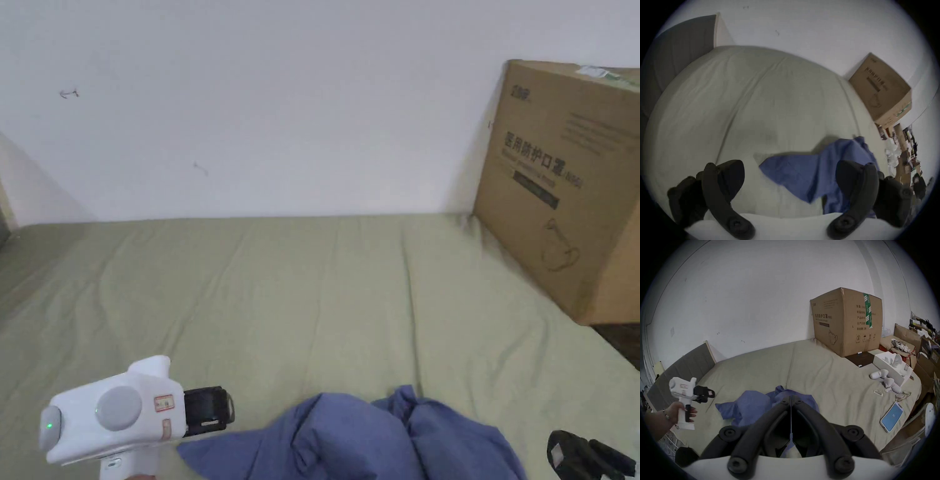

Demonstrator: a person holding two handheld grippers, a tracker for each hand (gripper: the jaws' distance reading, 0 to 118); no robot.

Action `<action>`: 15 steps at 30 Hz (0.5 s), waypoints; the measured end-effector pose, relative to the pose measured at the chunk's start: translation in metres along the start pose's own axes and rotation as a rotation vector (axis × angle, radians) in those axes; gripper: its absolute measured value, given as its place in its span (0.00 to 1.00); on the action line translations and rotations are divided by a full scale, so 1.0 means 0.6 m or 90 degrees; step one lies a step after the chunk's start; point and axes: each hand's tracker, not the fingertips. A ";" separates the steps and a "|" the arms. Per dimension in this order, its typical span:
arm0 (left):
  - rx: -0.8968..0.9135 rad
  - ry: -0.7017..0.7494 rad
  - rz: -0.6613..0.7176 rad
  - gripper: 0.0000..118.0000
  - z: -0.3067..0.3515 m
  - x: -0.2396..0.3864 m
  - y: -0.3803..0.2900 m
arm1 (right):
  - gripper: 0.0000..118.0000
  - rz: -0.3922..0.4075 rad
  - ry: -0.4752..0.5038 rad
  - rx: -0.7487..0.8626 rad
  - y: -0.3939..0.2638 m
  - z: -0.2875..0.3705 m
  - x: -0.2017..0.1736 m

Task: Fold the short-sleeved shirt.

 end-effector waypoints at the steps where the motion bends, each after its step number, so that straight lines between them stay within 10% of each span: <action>1: -0.020 0.001 0.002 0.97 -0.032 -0.001 0.000 | 0.00 0.000 -0.005 -0.005 -0.001 -0.008 0.007; 4: -0.106 -0.001 0.006 0.92 -0.127 -0.035 -0.011 | 0.00 -0.016 -0.022 -0.027 -0.001 -0.040 0.029; 7: -0.119 0.025 -0.087 0.53 -0.096 0.018 -0.077 | 0.00 -0.028 -0.038 -0.057 0.011 -0.095 0.048; 9: -0.055 0.000 -0.162 0.05 -0.049 0.020 -0.094 | 0.00 -0.035 -0.008 -0.101 0.023 -0.143 0.060; 11: -0.055 -0.105 -0.095 0.04 -0.014 0.009 -0.121 | 0.06 -0.042 0.006 -0.171 0.034 -0.216 0.066; 13: -0.021 -0.109 -0.077 0.04 0.029 -0.007 -0.144 | 0.76 -0.083 0.036 -0.259 0.038 -0.292 0.077; 15: -0.003 -0.082 -0.094 0.04 0.081 -0.006 -0.163 | 0.82 -0.096 0.026 -0.345 0.027 -0.370 0.087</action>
